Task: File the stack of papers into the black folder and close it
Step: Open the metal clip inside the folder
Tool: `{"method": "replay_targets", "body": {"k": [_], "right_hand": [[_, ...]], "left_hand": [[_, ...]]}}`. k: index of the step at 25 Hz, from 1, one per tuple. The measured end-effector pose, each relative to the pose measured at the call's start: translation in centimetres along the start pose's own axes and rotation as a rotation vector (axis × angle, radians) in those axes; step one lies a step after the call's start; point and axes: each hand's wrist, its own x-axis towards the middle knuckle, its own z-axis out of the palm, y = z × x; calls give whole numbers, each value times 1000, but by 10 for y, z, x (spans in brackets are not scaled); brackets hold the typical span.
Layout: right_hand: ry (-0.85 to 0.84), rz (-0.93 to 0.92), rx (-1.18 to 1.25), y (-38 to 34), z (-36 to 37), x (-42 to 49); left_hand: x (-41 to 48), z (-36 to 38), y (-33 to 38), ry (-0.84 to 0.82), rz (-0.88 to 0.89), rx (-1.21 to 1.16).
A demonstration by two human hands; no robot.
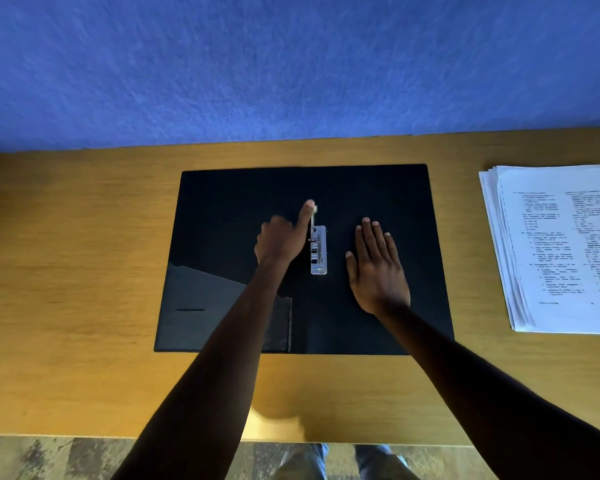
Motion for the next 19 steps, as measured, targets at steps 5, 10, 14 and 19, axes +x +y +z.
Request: {"method": "replay_targets", "body": {"k": [5, 10, 14, 19], "right_hand": [[18, -3, 25, 0, 2, 0], [26, -11, 34, 2, 3, 1], [-10, -10, 21, 3, 0, -1], [-89, -5, 27, 0, -11, 0]], "left_hand": [[19, 0, 1, -55, -44, 83], [16, -4, -1, -63, -31, 8], [-11, -16, -13, -124, 108, 32], [-53, -23, -47, -268, 212, 81]]}}
